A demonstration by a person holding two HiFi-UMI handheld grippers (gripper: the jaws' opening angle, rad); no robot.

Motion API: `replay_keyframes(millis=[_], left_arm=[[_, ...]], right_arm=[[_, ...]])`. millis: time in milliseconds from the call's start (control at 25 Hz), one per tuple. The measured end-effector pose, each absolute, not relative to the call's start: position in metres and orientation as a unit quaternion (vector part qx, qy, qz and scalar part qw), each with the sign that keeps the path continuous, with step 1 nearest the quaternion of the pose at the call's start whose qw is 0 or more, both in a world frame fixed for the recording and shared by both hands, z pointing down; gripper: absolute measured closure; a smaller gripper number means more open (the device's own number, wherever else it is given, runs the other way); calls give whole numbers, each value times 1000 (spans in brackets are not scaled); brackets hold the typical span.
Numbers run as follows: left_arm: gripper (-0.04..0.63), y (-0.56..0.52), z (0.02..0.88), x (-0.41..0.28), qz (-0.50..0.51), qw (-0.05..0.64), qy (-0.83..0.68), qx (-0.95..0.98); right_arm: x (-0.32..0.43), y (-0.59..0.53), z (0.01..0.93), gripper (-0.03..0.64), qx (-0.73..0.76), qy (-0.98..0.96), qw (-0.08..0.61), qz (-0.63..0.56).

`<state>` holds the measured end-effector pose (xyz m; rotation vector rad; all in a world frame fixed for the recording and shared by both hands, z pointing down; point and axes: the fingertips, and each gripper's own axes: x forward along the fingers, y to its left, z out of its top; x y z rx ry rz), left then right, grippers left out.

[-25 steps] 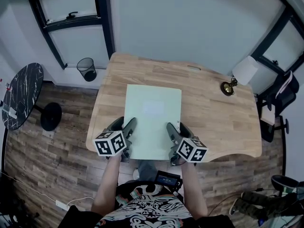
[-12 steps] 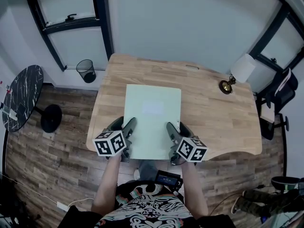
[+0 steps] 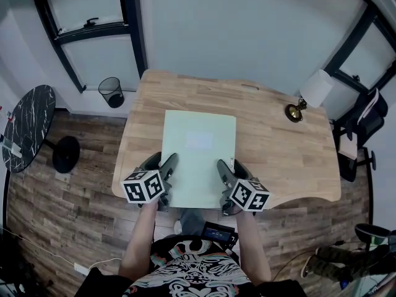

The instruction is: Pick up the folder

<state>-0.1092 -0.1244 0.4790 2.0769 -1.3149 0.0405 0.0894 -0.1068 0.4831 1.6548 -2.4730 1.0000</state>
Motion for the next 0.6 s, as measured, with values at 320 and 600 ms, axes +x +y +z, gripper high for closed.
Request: replay_keyframes(millis=[320, 600], left_arm=[[344, -127, 480, -109, 16, 337, -502, 797], [344, -134, 483, -112, 17, 339, -503, 795]], right_arm=[[89, -109, 484, 353, 529, -786, 2, 319], [87, -116, 486, 353, 528, -786, 4, 321]])
